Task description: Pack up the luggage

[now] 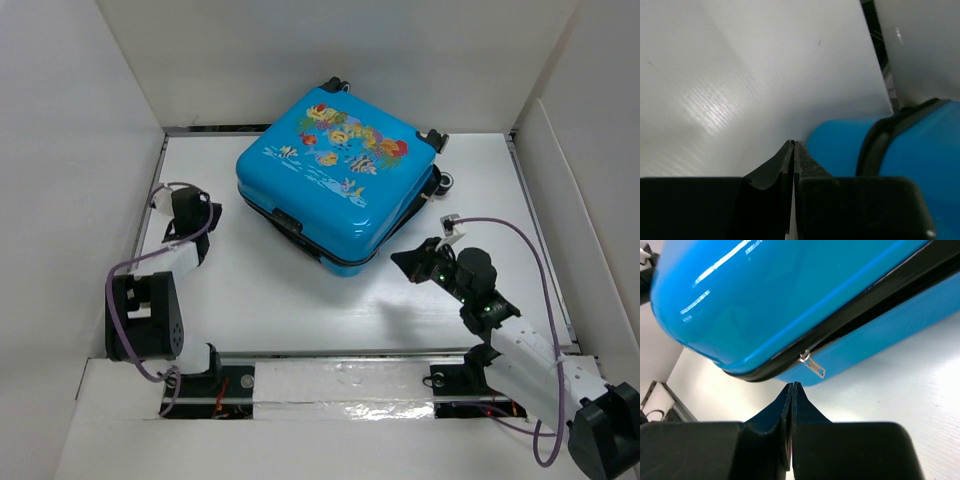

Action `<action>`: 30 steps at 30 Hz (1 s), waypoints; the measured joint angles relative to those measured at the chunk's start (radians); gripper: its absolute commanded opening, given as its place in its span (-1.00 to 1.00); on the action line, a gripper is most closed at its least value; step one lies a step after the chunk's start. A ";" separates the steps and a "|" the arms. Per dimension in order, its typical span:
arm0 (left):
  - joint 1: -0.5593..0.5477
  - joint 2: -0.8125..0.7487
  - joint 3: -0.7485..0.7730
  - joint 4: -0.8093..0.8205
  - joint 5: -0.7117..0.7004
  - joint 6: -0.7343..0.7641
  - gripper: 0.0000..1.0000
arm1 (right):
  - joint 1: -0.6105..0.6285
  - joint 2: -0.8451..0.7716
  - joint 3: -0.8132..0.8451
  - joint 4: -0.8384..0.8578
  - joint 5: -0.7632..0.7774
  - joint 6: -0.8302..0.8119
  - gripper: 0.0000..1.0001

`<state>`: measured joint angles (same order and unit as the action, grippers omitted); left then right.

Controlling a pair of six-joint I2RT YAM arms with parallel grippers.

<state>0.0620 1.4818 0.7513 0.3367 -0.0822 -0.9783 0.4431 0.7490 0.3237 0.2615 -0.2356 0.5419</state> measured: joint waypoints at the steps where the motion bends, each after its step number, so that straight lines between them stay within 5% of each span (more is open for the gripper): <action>1: -0.006 -0.022 -0.026 0.013 0.007 -0.002 -1.00 | 0.003 0.010 -0.006 0.010 -0.006 0.000 -1.00; 3: -0.042 -0.061 -0.092 0.064 0.016 0.000 -1.00 | 0.010 0.028 -0.018 0.026 -0.013 0.000 -0.77; 4: -0.075 -0.079 -0.127 0.085 0.020 0.002 -1.00 | 0.011 0.037 -0.024 0.039 -0.014 0.000 -0.44; 7: -0.210 -0.117 -0.219 0.110 0.029 0.029 -1.00 | 0.027 0.050 -0.044 0.066 -0.008 -0.002 -0.24; 16: -0.406 -0.187 -0.367 0.155 0.117 0.111 -1.00 | 0.071 0.222 -0.045 0.168 0.032 -0.050 -0.22; 19: -0.449 -0.187 -0.365 0.182 0.177 0.140 -0.72 | 0.091 0.301 -0.032 0.185 0.063 -0.077 -0.21; 21: -0.460 -0.184 -0.365 0.206 0.218 0.153 -0.59 | 0.108 0.335 -0.021 0.197 0.091 -0.097 -0.20; 30: -0.460 -0.101 -0.343 0.274 0.341 0.185 -0.61 | 0.183 0.372 0.009 0.267 0.230 -0.173 -0.13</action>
<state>-0.3981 1.3804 0.4080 0.6102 0.2588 -0.7933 0.6258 1.1210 0.3325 0.5289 -0.0059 0.3687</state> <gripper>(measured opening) 0.203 0.430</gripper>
